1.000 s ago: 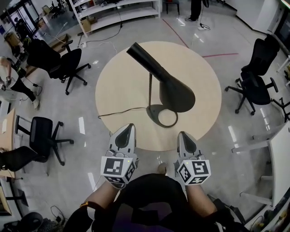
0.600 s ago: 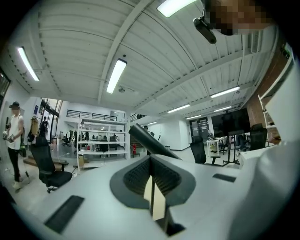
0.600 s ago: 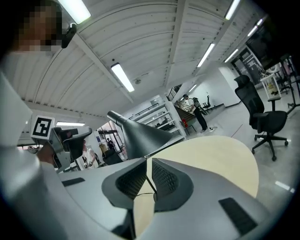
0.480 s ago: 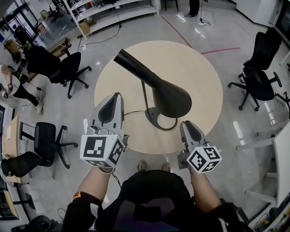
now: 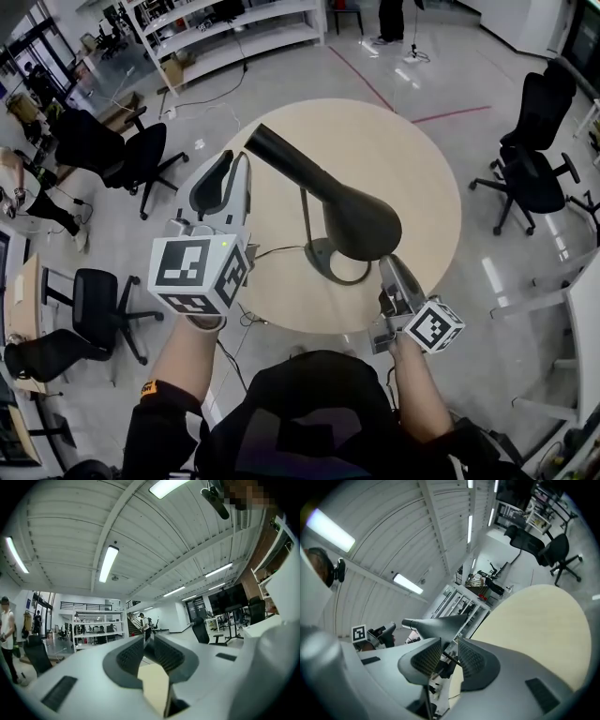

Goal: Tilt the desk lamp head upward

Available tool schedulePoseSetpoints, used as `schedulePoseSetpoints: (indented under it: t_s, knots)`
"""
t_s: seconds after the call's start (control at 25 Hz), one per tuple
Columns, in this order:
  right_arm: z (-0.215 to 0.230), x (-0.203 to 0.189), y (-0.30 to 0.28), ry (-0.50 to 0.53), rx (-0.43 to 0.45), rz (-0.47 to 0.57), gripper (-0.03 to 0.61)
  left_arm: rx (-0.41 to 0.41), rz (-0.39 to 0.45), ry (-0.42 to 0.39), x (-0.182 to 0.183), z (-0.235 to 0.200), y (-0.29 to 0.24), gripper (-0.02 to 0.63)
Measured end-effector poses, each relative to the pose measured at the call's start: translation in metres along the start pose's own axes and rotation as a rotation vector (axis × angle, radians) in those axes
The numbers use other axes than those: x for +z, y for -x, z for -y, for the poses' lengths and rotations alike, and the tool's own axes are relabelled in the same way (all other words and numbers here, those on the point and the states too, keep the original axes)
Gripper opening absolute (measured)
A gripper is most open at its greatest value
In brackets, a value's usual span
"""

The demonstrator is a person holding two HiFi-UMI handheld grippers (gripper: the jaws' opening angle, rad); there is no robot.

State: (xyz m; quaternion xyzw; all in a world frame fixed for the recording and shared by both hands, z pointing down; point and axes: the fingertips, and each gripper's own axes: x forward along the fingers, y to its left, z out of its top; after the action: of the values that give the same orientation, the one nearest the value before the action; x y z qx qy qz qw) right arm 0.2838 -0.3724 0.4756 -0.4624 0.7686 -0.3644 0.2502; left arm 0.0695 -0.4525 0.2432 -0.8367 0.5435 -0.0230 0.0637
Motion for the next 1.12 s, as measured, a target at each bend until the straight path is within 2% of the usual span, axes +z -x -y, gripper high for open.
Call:
schedulePoseSetpoints:
  t_s: [0.2, 0.36, 0.52, 0.8, 1.12]
  knots:
    - [0.000, -0.001, -0.007, -0.179, 0.089, 0.034, 0.095, -0.039, -0.022, -0.040, 0.008, -0.002, -0.027, 0.123]
    - [-0.010, 0.004, -0.012, -0.239, 0.169, 0.056, 0.095, -0.070, -0.040, -0.047, 0.010, 0.000, -0.046, 0.123]
    - [-0.009, 0.007, -0.012, -0.262, 0.189, 0.063, 0.095, -0.091, -0.065, -0.046, 0.005, 0.005, -0.058, 0.123]
    - [-0.007, 0.013, -0.008, -0.256, 0.171, 0.056, 0.094, -0.096, -0.085, -0.040, -0.003, 0.004, -0.065, 0.123]
    - [-0.030, 0.051, 0.011, -0.167, 0.183, 0.117, 0.058, -0.098, -0.105, 0.005, -0.013, -0.009, -0.066, 0.114]
